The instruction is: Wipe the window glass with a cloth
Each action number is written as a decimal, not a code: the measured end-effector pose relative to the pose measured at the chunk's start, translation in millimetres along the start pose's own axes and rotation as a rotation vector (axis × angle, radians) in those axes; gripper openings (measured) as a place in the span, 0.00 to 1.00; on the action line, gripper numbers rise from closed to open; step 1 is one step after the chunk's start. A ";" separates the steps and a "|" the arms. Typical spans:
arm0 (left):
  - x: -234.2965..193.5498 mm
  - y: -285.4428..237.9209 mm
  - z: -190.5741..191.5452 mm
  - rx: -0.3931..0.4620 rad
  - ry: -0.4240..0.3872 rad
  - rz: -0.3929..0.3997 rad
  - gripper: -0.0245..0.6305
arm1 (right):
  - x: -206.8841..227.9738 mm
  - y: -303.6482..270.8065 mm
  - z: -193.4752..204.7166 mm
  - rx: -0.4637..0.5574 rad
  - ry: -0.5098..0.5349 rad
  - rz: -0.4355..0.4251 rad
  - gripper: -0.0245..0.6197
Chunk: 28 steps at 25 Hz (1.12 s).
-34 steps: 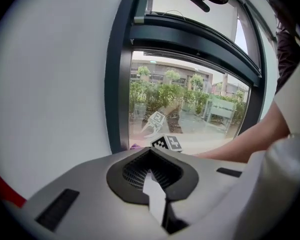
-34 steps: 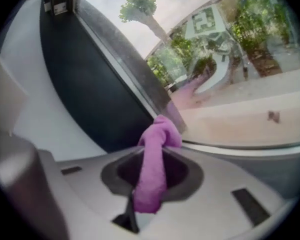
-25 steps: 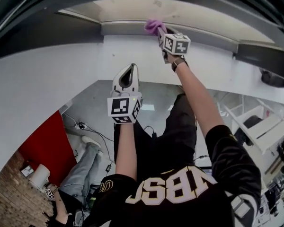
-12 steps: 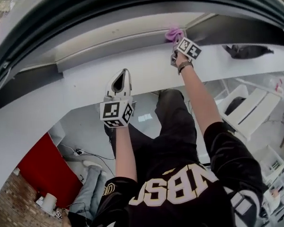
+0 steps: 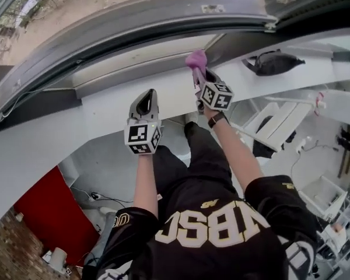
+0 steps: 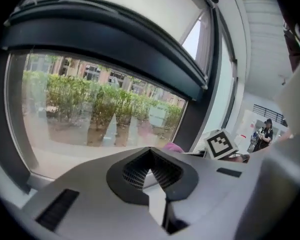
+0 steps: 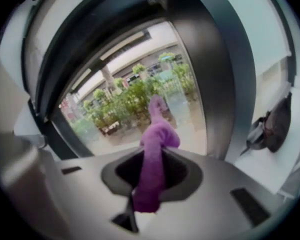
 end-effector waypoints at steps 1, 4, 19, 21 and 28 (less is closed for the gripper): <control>1.5 11.5 -14.6 0.014 -0.025 0.012 0.06 | -23.5 17.9 -14.6 0.041 0.032 -0.015 0.16; 2.4 46.5 -57.7 0.067 -0.073 0.049 0.06 | -93.8 70.0 -56.6 0.175 0.126 -0.042 0.16; 14.2 172.0 -189.4 0.337 -0.246 0.050 0.06 | -286.9 196.2 -167.9 0.519 0.421 -0.072 0.16; 13.9 175.0 -191.5 0.343 -0.247 0.053 0.06 | -293.5 195.0 -166.3 0.518 0.419 -0.087 0.16; 1.4 186.9 -195.6 0.366 -0.247 0.044 0.06 | -310.3 180.7 -152.3 0.488 0.408 -0.120 0.16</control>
Point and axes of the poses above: the fingertips, and each gripper's own axes: y backward along the fingers, x to its right, z out of its underside, the point moved 9 cm from there along y, backward along the fingers, and after that the axes turned 10 degrees about y, right-handed, at the moved point
